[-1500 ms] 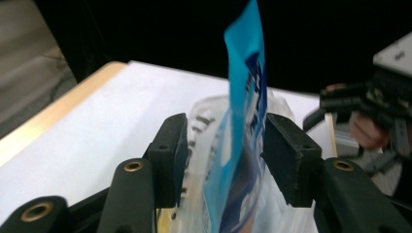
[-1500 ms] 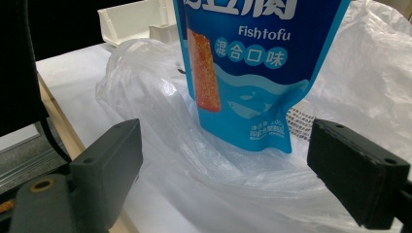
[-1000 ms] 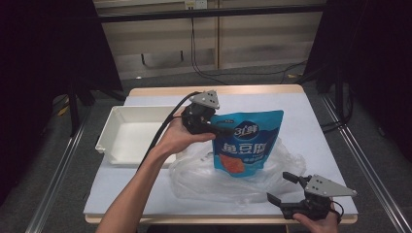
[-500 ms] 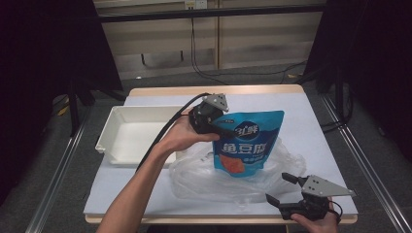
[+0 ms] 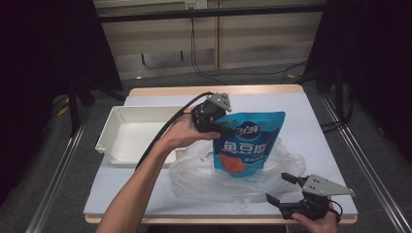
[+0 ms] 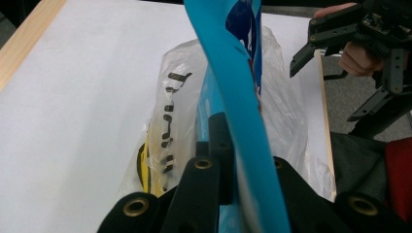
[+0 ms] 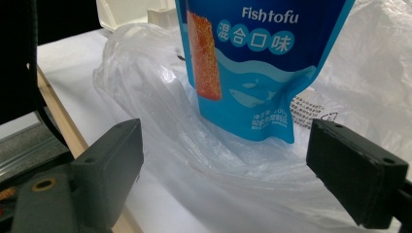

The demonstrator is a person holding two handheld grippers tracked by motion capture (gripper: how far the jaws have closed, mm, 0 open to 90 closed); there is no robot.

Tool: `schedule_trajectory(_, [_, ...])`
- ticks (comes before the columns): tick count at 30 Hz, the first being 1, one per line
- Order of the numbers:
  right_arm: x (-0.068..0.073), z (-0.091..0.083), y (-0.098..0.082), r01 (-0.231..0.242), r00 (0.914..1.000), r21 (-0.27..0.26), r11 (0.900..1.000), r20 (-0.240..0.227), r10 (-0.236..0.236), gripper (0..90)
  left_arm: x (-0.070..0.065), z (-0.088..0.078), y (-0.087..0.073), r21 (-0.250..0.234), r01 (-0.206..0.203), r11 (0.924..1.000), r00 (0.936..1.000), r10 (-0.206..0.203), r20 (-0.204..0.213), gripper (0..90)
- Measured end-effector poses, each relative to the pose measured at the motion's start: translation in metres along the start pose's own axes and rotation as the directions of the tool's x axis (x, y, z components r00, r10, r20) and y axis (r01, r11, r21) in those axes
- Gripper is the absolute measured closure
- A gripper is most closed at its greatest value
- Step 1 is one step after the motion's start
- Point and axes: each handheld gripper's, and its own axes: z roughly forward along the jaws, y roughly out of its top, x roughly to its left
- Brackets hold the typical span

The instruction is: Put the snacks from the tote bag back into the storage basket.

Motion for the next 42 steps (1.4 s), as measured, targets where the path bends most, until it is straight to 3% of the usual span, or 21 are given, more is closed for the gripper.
schedule_trajectory(5, [0.000, 0.001, 0.000, 0.003, 1.0000, 0.006, 1.000, 0.002, -0.003, 13.3, 0.000, 0.002, 0.003, -0.015, -0.006, 0.9999, 0.9999, 0.006, -0.008, 90.0])
schedule_trajectory(11, [-0.001, 0.001, 0.000, -0.004, 1.0000, 0.007, 1.000, 0.004, 0.004, 13.3, 0.001, 0.004, 0.012, 0.001, 0.006, 1.0000, 1.0000, -0.006, -0.002, 90.0])
schedule_trajectory(15, [-0.001, 0.000, 0.000, -0.009, 1.0000, 0.007, 1.000, 0.004, 0.009, 13.3, -0.001, 0.005, 0.020, 0.022, -0.008, 0.9997, 0.9997, 0.008, 0.024, 90.0])
schedule_trajectory(20, [-0.002, 0.000, 0.000, -0.015, 0.9999, -0.003, 1.000, -0.001, 0.015, 13.3, -0.003, 0.001, 0.027, 0.022, -0.027, 0.9994, 0.9995, 0.027, 0.017, 90.0])
schedule_trajectory(27, [-0.002, -0.001, 0.000, -0.019, 0.9998, 0.000, 1.000, 0.003, 0.019, 13.3, -0.005, -0.017, 0.036, 0.006, -0.035, 0.9994, 0.9990, 0.035, 0.030, 90.0])
schedule_trajectory(31, [-0.002, -0.001, 0.000, -0.020, 0.9998, -0.002, 1.000, 0.005, 0.020, 13.3, -0.006, -0.028, 0.038, -0.007, -0.041, 0.9991, 0.9992, 0.041, 0.000, 90.0])
schedule_trajectory(35, [-0.003, 0.000, 0.000, -0.020, 0.9998, -0.003, 1.000, 0.004, 0.020, 13.3, -0.003, -0.045, 0.039, -0.053, -0.041, 0.9977, 0.9991, 0.042, 0.007, 90.0])
schedule_trajectory(42, [-0.003, 0.000, 0.000, -0.026, 0.9997, -0.003, 1.000, 0.004, 0.026, 13.2, -0.003, -0.061, 0.041, -0.055, -0.066, 0.9962, 0.9976, 0.065, -0.022, 90.0])
